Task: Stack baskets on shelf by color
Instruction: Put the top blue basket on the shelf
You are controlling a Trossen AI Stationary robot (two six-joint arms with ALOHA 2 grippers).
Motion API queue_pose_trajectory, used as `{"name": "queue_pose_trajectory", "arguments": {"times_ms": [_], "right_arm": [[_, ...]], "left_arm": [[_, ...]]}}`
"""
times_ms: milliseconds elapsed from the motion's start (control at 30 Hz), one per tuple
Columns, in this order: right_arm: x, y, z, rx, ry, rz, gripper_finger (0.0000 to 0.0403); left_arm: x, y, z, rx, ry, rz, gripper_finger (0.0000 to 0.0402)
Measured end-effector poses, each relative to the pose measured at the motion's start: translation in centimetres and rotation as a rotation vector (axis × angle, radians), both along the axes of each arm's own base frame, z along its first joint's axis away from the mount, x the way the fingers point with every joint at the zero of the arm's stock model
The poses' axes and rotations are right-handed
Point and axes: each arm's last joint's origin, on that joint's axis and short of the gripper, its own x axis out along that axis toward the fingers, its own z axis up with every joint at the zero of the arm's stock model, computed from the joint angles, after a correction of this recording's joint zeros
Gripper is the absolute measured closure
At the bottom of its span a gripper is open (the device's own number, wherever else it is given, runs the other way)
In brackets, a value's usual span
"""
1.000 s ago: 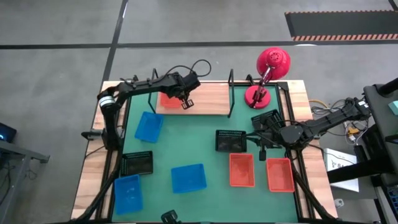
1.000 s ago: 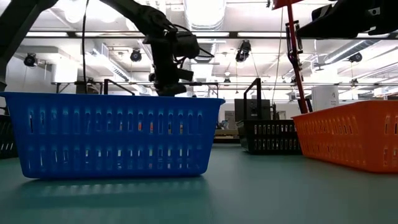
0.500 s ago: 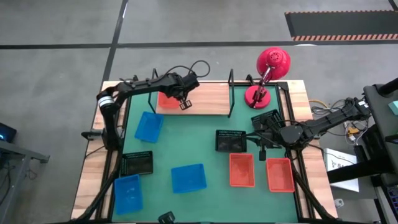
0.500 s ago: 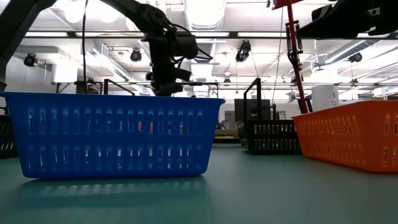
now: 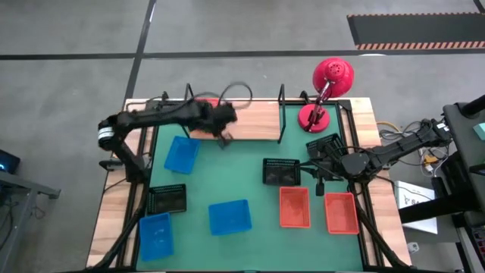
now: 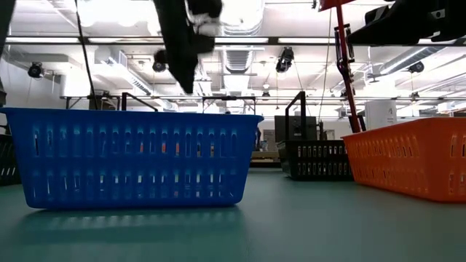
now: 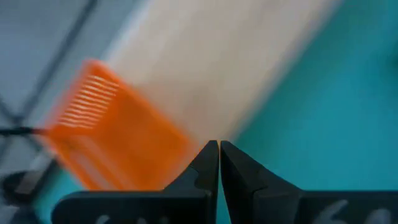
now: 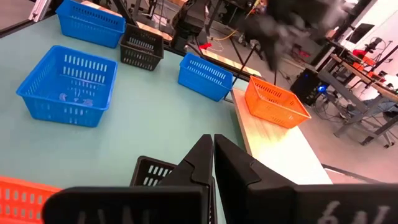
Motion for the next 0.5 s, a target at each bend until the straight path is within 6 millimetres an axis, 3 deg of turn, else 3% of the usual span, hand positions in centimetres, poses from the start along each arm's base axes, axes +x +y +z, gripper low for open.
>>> {"name": "queue_pose_trajectory", "arguments": {"times_ms": [133, 267, 500], "right_arm": [[0.0, 0.0, -0.1, 0.013, 0.008, -0.004, 0.0394], [-0.1, 0.0, -0.2, 0.022, 0.022, -0.008, 0.0394], [-0.1, 0.0, -0.2, 0.022, 0.022, -0.008, 0.0394]], "left_arm": [[-0.6, -5.8, 0.9, -0.091, -0.001, -0.153, 0.0402], [-2.3, -10.5, 0.9, -0.092, 0.145, -0.328, 0.0402], [-5.5, -14.7, -0.7, -0.129, 0.407, -0.434, 0.0402]]}}
